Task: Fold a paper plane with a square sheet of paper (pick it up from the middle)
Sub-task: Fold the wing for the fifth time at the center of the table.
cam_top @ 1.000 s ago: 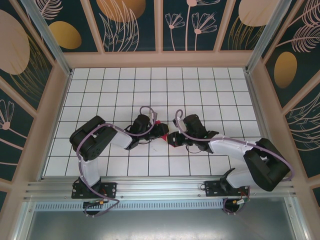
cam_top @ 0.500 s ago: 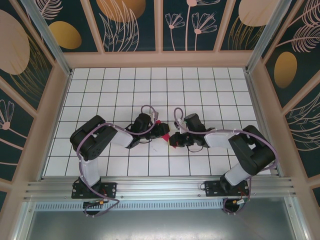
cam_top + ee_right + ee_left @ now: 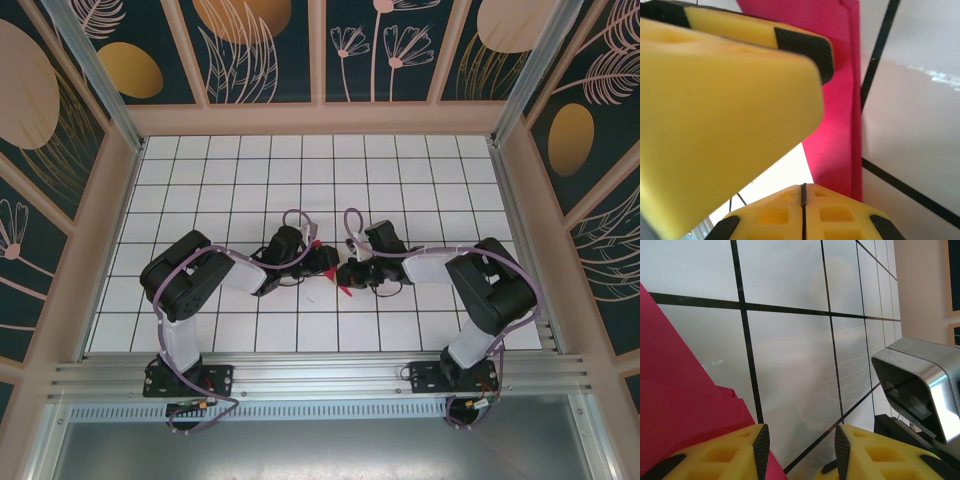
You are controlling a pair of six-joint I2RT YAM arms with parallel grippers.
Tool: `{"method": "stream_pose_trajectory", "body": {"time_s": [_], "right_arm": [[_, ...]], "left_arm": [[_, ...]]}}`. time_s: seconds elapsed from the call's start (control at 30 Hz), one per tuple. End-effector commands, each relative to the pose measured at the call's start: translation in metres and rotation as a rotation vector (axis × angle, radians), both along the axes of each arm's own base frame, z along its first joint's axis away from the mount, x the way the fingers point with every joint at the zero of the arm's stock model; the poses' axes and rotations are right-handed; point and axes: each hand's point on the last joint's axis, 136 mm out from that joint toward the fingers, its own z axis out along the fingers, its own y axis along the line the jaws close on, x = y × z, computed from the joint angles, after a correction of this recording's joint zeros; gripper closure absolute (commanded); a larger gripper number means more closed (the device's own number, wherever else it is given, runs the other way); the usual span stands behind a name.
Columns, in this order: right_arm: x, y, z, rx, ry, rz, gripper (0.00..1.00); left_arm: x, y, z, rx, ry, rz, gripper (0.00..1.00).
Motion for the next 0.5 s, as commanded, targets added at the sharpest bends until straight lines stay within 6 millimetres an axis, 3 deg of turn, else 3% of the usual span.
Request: {"method": "stream_pose_trajectory", "body": {"time_s": [0.0, 0.27, 0.47], "right_arm": [[-0.001, -0.01, -0.013, -0.038, 0.024, -0.007, 0.92], [-0.018, -0.022, -0.036, -0.08, 0.078, -0.011, 0.92], [-0.024, -0.022, -0.03, -0.062, 0.083, 0.002, 0.92]], "left_arm": [[-0.016, 0.016, -0.042, 0.125, 0.099, -0.008, 0.57], [-0.016, 0.017, -0.045, 0.141, 0.104, -0.007, 0.58], [-0.016, 0.018, -0.046, 0.149, 0.107, -0.003, 0.58]]}}
